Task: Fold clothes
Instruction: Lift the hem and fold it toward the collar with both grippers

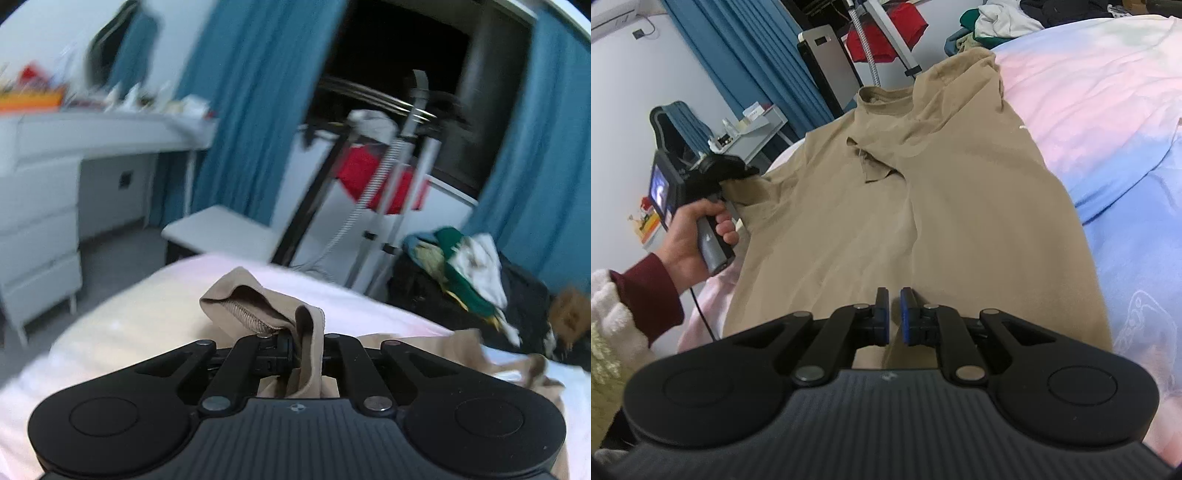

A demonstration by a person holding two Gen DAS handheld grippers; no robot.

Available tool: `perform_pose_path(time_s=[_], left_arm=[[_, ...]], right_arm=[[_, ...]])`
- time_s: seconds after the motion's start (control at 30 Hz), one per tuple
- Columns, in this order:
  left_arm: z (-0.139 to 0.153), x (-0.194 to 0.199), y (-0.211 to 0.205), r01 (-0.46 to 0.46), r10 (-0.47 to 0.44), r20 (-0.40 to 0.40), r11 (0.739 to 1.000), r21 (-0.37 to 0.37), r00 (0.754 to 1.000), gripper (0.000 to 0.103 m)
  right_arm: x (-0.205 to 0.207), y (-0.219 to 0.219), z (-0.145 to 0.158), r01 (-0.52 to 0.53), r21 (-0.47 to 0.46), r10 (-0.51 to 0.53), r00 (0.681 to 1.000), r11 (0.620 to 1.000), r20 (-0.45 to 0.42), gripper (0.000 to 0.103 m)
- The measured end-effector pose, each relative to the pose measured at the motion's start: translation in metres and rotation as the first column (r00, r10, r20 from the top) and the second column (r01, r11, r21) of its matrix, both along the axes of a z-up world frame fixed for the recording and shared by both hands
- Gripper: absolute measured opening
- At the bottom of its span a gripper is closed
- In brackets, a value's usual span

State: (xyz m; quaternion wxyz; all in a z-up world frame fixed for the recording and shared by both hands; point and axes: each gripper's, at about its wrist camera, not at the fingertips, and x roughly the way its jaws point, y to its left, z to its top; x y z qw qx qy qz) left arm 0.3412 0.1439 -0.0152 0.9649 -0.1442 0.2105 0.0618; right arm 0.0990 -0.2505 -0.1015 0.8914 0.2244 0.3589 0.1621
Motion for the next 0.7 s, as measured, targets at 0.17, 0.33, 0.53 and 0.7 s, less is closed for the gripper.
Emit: perform_pose_path(time_s=[0.17,0.33,0.53,0.7], left_arm=[[0.046,0.011,-0.098,0.127,-0.134,0.029,0.979,0.160,0.991,0.005],[0.052,0.014,-0.214,0.256,-0.263,-0.008,0.931,0.261,0.965,0.005],[-0.007,0.033,-0.311,0.382,-0.368,-0.110,0.854,0.352,0.923,0.005],[-0.060,0.043,-0.338,0.446,-0.390,-0.220,0.816,0.367,0.894,0.020]], right_arm=[[-0.001,-0.010,0.000,0.051,-0.038,-0.053,0.998,0.998,-0.037,0.010],[0.000,-0.023,-0.002,0.103,-0.035,-0.105,0.993,0.994,-0.057,0.010],[0.005,-0.041,-0.003,0.155,-0.004,-0.155,0.985,0.988,-0.076,0.010],[0.006,-0.062,-0.007,0.188,0.037,-0.185,0.979,0.981,-0.086,0.010]])
